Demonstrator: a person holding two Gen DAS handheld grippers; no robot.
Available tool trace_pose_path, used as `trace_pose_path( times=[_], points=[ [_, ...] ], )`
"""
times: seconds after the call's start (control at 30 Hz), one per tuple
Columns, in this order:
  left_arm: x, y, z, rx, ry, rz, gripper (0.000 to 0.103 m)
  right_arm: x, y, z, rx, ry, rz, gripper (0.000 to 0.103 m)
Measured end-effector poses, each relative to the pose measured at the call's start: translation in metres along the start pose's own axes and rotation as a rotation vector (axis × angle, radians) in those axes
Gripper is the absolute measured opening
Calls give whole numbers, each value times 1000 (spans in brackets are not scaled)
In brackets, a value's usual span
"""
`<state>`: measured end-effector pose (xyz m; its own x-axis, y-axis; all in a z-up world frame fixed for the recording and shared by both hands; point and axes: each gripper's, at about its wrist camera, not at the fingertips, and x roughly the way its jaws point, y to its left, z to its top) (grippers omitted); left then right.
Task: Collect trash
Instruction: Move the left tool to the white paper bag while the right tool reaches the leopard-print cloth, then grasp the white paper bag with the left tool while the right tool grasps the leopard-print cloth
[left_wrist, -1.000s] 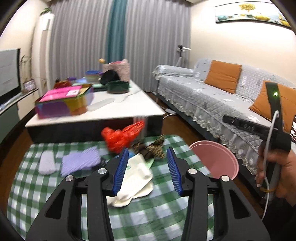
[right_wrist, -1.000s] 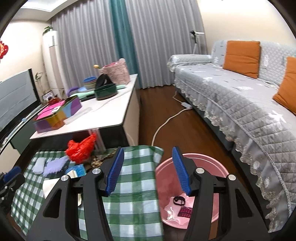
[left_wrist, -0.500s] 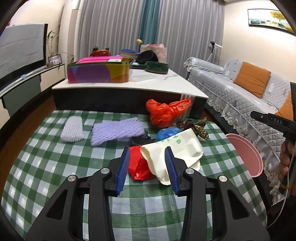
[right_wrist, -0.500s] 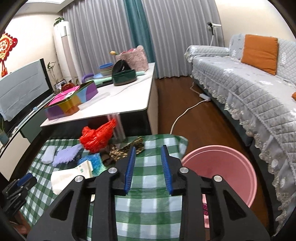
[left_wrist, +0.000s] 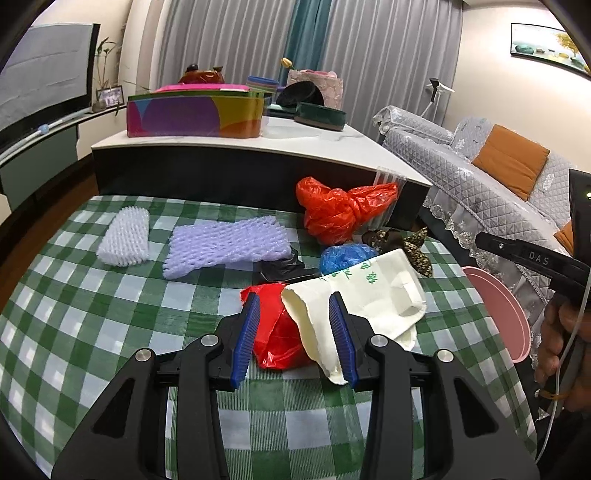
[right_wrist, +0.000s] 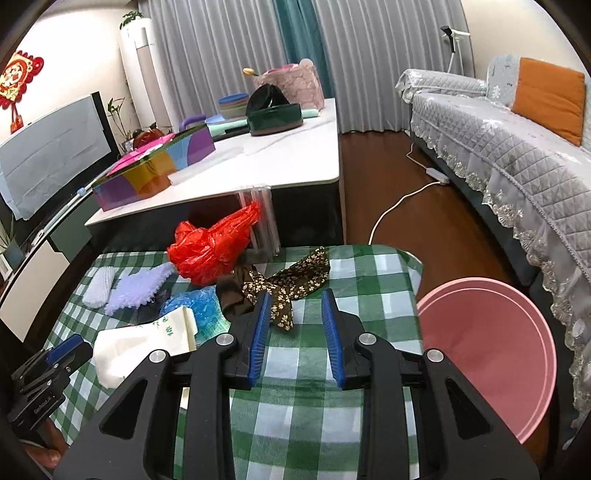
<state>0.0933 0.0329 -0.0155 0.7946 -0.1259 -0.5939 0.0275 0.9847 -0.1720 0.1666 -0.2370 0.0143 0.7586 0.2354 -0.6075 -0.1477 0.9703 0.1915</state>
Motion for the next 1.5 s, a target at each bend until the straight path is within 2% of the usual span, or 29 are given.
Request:
trace_pose_path(
  times=[0.17,0.6,0.67,0.7,0.77,0.83,0.87,0.9,0.97,1.5],
  points=[
    [14,5,1,-35,20,-11,38,25,7,0,-19,32,29,30],
    [37,1,0,-32,58,-57,38,74,10,-7,-26,122,57,38],
    [38,0,0,-30,64,-59,30,77,11,-8,-28,129,63,38],
    [39,0,0,-29,67,-61,29,78,12,-8,-34,133,68,38],
    [38,-1,1,-25,64,-64,27,79,14,-8,-47,137,74,34],
    [37,-3,2,-16,61,-64,26,81,15,-7,-59,147,77,23],
    [36,-4,3,-9,58,-63,25,81,16,-7,-62,152,85,13],
    [35,-5,3,-5,55,-63,25,80,17,-7,-66,151,88,8],
    [31,-9,5,6,45,-65,23,73,20,-5,-87,133,87,6],
    [-1,-37,19,98,-38,-51,13,-3,21,8,-113,1,105,4]
  ],
)
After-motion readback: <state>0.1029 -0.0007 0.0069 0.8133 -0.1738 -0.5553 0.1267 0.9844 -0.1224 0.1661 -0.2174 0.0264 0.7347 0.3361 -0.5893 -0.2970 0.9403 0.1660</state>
